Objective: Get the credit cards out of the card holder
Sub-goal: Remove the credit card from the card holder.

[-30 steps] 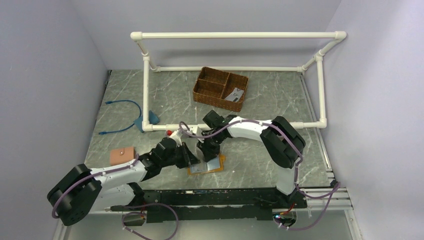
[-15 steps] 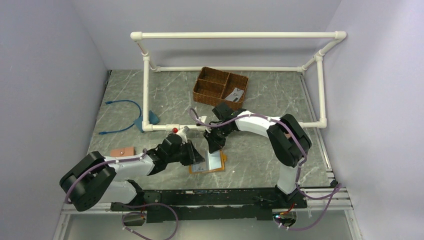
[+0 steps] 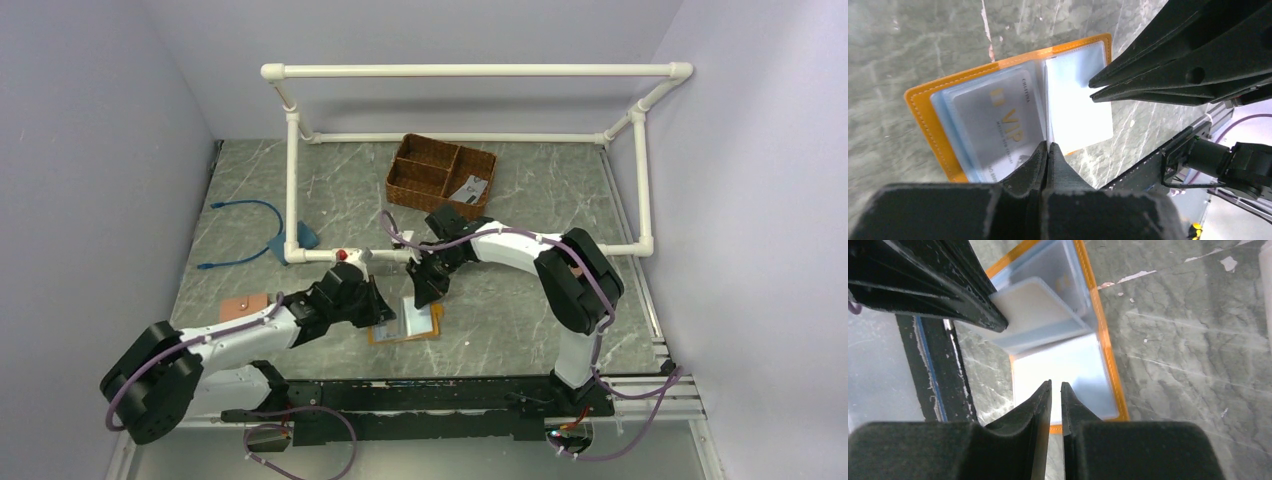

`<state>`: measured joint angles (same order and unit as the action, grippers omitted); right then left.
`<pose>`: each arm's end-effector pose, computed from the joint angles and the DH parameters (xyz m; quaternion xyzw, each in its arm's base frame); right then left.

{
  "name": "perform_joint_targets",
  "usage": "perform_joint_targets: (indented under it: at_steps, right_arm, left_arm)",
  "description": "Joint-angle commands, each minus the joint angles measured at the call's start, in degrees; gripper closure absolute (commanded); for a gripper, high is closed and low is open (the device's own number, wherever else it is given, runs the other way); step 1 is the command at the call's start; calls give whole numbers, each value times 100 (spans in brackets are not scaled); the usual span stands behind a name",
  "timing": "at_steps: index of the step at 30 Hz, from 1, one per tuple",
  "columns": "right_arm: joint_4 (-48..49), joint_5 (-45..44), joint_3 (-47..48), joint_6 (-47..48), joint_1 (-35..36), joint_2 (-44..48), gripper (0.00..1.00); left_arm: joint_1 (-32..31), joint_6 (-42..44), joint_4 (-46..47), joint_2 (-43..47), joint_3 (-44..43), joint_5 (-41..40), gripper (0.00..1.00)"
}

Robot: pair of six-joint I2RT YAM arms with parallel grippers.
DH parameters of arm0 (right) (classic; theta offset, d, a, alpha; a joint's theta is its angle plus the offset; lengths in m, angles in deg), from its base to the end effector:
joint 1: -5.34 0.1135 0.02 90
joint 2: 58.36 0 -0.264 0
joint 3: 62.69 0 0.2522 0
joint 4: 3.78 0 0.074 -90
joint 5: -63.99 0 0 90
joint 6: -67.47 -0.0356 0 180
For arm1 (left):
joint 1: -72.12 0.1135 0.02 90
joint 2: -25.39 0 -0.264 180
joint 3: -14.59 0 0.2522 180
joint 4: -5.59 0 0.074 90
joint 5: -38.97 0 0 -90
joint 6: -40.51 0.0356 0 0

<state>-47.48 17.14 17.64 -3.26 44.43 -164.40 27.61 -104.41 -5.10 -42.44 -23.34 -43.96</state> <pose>0.2604 0.2430 0.1642 -0.5035 0.7668 0.3850 0.1014 0.1553 -0.1588 0.1611 -0.0566 0.9053 -0.3544 0.2270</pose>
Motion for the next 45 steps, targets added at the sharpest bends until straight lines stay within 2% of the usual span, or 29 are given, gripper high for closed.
perform_joint_targets:
  at_steps: [1, 4, 5, 8, 10, 12, 15, 19, 22, 29, 35, 37, 41, 45]
  right_arm:
    - [320, 553, -56, -393, -16, 123, 84]
    - [629, 742, -150, -800, -17, 65, 83]
    - [747, 764, -192, -966, -20, 46, 79]
    - [1013, 720, -295, -1354, -16, -21, 67]
    - [1038, 550, -298, -1432, -18, -68, 65]
    - [1034, 209, -277, -1466, -30, -79, 65]
    - [1071, -392, -301, -1537, -78, -49, 75]
    - [1022, -553, -269, -1542, -159, -82, 88]
    - [990, -465, -257, -1525, -203, -68, 92]
    - [953, 88, -245, -1536, -218, -153, 92]
    - [960, 328, -242, -1595, -327, -130, 92]
    - [948, 435, -233, -1594, -383, -121, 91]
    - [938, 765, -235, -1621, -446, -75, 84]
    - [1009, 1117, -279, -1702, -480, -81, 76]
  left_arm:
    - [-17, 378, -1007, 405, -408, -503, 100]
    - [-21, 377, -1109, 316, -559, -471, 100]
    - [-17, 376, -1088, 227, -608, -422, 100]
    - [-14, 368, -885, -134, -708, -193, 85]
    - [-15, 334, -601, -314, -708, 21, 80]
    - [-14, 287, -381, -426, -708, 175, 79]
    - [-21, 216, -40, -473, -667, 369, 73]
    - [-19, 123, 722, -495, -497, 766, 64]
    - [-16, 46, 1148, -597, -404, 1038, 60]
    - [-14, -19, 1170, -751, -356, 1006, 57]
    - [-15, 63, 473, -273, -334, 433, 56]
    - [-14, 46, 382, -56, -256, 271, 53]
    - [0, -36, 669, 107, -35, 227, 51]
    - [77, -151, 949, -97, 82, 330, 52]
